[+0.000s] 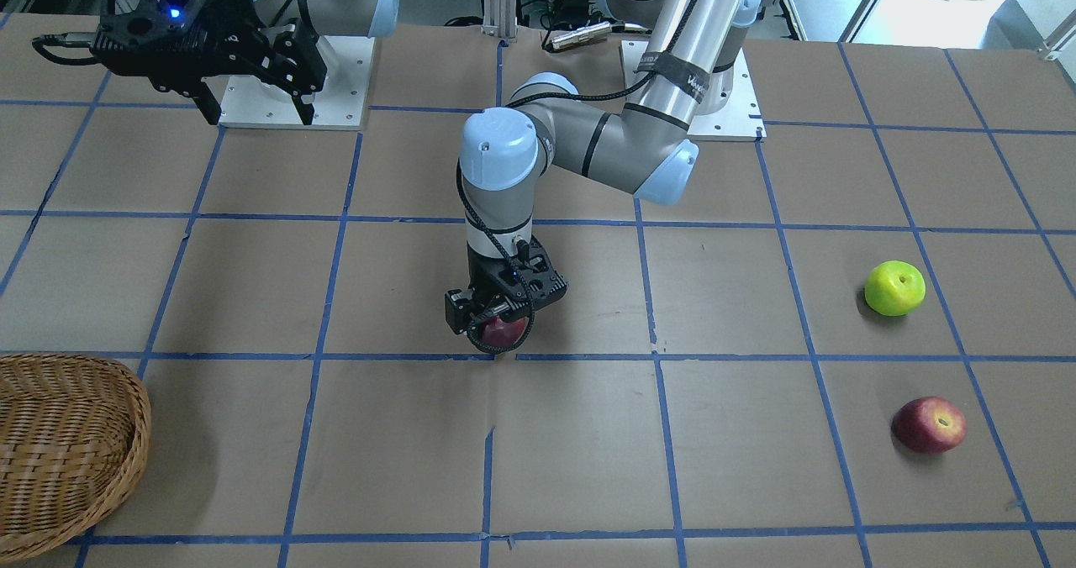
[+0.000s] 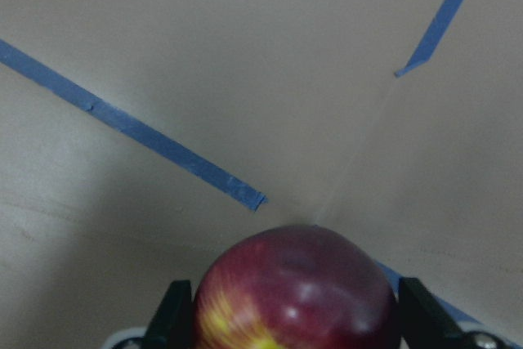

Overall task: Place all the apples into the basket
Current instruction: 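Carry the dark red apple toward the table center and release it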

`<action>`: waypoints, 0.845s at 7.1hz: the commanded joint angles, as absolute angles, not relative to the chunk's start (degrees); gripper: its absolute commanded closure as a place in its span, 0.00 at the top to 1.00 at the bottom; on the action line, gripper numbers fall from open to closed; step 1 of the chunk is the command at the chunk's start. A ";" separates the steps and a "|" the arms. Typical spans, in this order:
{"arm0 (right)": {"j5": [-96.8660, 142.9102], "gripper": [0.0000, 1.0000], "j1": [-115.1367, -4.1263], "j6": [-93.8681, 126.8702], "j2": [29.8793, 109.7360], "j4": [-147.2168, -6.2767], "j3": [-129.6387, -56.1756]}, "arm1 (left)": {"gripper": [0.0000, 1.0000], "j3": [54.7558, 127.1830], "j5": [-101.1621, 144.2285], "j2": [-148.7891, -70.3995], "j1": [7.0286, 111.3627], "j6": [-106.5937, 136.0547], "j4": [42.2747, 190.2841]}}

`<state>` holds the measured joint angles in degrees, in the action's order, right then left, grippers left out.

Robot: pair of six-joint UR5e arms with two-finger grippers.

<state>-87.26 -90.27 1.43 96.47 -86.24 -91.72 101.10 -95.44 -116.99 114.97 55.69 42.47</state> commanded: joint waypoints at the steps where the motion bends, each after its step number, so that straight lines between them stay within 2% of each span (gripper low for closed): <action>1: -87.27 1.00 -89.74 1.76 96.33 -86.83 -93.94 | 1.00 98.71 -95.01 -115.59 112.96 52.93 47.18; 4: -87.10 1.00 -89.56 2.10 96.42 -87.19 -97.81 | 1.00 92.83 -91.51 -110.50 106.38 37.25 61.47; 6: -86.57 1.00 -89.56 2.29 95.37 -87.97 -98.44 | 1.00 92.55 -90.71 -103.83 98.30 19.25 69.48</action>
